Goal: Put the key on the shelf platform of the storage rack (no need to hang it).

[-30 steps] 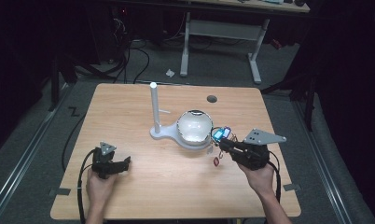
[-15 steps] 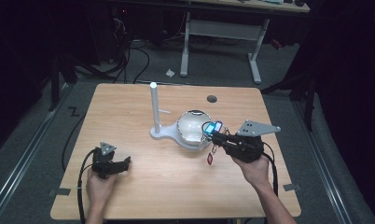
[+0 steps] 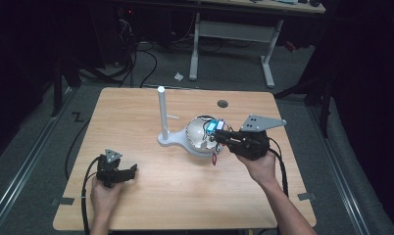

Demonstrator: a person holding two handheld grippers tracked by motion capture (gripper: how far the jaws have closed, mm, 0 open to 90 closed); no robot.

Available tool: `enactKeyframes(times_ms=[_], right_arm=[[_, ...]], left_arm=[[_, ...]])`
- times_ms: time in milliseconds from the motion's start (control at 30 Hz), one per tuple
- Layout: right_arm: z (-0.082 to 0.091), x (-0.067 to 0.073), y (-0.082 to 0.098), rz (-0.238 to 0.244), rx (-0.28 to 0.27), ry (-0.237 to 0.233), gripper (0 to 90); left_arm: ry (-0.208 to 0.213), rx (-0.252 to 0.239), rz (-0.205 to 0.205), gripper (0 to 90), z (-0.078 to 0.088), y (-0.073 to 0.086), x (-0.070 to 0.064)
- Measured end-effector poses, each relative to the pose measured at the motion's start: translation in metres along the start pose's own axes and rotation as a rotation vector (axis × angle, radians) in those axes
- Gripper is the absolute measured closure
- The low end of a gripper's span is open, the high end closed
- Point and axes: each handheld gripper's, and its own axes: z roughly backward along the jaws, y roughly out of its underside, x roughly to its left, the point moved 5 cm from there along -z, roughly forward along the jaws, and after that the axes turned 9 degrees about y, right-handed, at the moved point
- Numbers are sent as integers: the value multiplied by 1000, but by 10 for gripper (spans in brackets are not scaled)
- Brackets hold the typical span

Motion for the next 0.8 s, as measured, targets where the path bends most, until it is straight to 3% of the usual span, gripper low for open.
enactKeyframes(times_ms=[300,800], right_arm=[[-14,-4,-6,3,8,2,810],[-41,-18,-8,-32,32,3,810]], left_arm=[[0,0,0,168,0,0,0],[0,0,0,168,0,0,0]])
